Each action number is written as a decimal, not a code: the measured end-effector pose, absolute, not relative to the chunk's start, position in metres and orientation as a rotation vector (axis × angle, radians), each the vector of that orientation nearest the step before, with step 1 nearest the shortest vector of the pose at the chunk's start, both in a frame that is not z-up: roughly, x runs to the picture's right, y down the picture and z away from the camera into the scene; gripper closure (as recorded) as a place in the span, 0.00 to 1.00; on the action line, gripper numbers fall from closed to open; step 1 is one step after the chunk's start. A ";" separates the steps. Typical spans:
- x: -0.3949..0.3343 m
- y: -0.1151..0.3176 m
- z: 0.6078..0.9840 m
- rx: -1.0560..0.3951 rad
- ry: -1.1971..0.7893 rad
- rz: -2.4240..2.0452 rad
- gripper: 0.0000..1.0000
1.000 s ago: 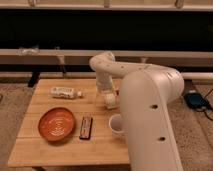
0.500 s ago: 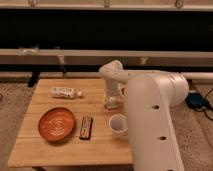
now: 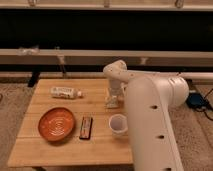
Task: Wipe the white sponge on the table
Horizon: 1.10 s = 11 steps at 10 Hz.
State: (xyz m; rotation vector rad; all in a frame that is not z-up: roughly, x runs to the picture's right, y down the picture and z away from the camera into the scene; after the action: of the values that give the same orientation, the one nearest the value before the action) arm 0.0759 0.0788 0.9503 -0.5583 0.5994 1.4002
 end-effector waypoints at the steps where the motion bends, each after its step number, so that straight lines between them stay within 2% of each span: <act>1: 0.072 0.076 0.953 -0.565 0.580 1.398 0.34; 3: 0.066 0.075 0.954 -0.576 0.562 1.393 0.50; 8: 0.042 0.074 0.956 -0.604 0.533 1.341 0.98; 11: 0.015 0.075 0.961 -0.637 0.524 1.283 1.00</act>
State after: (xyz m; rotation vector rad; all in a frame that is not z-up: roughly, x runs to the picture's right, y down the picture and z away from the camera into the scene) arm 0.0153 0.0753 0.9608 -0.6374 0.5244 1.2826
